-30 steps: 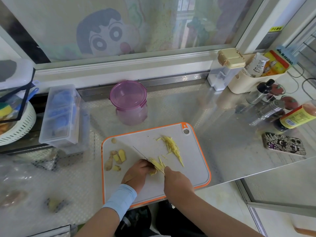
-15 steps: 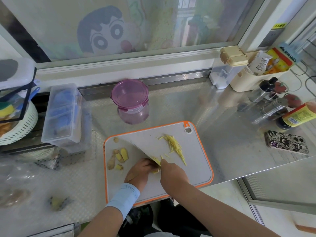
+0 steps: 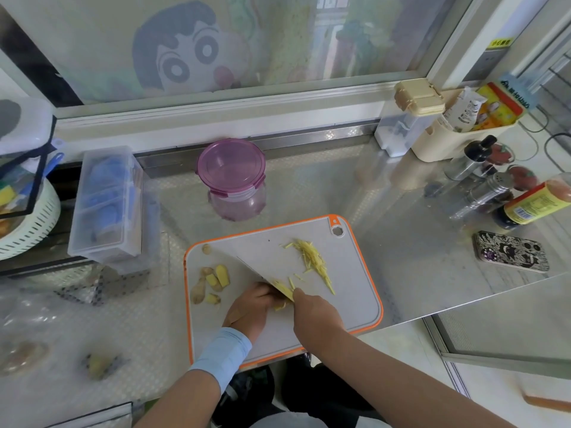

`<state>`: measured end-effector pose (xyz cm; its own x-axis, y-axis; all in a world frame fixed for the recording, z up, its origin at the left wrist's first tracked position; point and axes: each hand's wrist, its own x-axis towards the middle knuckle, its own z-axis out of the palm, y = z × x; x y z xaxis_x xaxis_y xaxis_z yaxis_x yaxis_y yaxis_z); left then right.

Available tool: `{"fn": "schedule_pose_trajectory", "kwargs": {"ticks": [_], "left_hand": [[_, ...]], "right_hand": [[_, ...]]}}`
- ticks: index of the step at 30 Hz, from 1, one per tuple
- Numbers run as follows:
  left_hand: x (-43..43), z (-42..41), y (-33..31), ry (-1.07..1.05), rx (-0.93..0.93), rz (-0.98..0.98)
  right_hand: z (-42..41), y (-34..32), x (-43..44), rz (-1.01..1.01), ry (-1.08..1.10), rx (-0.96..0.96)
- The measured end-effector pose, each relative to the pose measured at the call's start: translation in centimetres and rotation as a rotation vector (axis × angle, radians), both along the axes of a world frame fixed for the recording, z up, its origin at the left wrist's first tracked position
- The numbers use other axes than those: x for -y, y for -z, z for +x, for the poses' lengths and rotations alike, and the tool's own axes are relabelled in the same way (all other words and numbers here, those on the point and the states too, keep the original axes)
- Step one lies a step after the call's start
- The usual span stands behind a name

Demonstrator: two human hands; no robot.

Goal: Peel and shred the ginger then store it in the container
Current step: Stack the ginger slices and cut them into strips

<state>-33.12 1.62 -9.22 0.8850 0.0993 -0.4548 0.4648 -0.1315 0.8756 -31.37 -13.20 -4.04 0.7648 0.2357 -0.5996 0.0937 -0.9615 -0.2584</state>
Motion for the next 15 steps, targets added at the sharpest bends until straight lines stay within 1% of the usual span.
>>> {"fn": "schedule_pose_trajectory", "kwargs": {"ticks": [1, 3, 5, 7, 13, 15], "left_hand": [[0.0, 0.0, -0.1, -0.014, -0.011, -0.025], [0.0, -0.2, -0.2, 0.033, 0.039, 0.001], [0.2, -0.3, 0.0, 0.009, 0.053, -0.021], [0.3, -0.4, 0.1, -0.002, 0.054, -0.001], [-0.2, -0.4, 0.8, 0.132, 0.101, 0.160], [-0.2, -0.5, 0.8, 0.146, 0.098, 0.160]], "right_hand": [[0.1, 0.1, -0.1, 0.010, 0.002, 0.005], [0.1, 0.2, -0.1, 0.013, -0.004, 0.011], [0.0, 0.3, 0.0, 0.014, 0.003, 0.012], [0.0, 0.2, 0.1, 0.018, 0.013, 0.015], [-1.2, -0.1, 1.2, -0.007, 0.022, 0.007], [-1.4, -0.1, 1.5, -0.019, 0.017, 0.006]]}}
